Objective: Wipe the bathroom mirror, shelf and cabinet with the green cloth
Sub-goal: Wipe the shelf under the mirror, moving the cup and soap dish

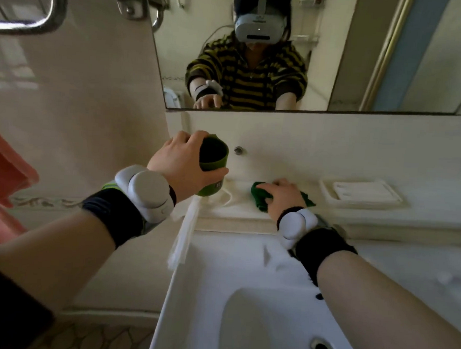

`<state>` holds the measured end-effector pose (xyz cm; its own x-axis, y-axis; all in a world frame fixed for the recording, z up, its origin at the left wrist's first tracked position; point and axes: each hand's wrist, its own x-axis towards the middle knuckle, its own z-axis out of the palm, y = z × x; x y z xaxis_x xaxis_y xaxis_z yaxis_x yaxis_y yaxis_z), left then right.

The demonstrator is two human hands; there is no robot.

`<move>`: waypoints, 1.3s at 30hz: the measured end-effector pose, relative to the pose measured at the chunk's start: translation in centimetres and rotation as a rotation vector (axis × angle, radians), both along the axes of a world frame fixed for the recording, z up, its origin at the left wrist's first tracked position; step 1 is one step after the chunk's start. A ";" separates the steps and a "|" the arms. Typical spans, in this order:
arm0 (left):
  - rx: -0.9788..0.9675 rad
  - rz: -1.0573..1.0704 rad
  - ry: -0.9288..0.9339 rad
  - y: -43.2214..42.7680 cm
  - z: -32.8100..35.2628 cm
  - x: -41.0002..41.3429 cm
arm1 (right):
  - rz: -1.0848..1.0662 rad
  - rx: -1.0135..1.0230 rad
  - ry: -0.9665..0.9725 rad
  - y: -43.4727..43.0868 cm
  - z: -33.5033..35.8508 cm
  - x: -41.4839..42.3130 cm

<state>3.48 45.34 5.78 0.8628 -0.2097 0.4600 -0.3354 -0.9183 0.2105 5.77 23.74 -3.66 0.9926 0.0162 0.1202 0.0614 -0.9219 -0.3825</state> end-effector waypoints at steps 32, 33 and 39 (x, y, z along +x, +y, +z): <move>-0.008 0.018 -0.012 2.0 0.7 3.0 | 0.001 -0.052 0.027 3.5 0.5 3.5; -0.006 0.018 -0.015 2.0 0.8 2.7 | 0.003 -0.045 0.029 3.4 0.6 3.4; 0.006 0.007 -0.025 1.6 1.3 1.4 | 0.021 -0.014 -0.008 3.7 0.3 1.8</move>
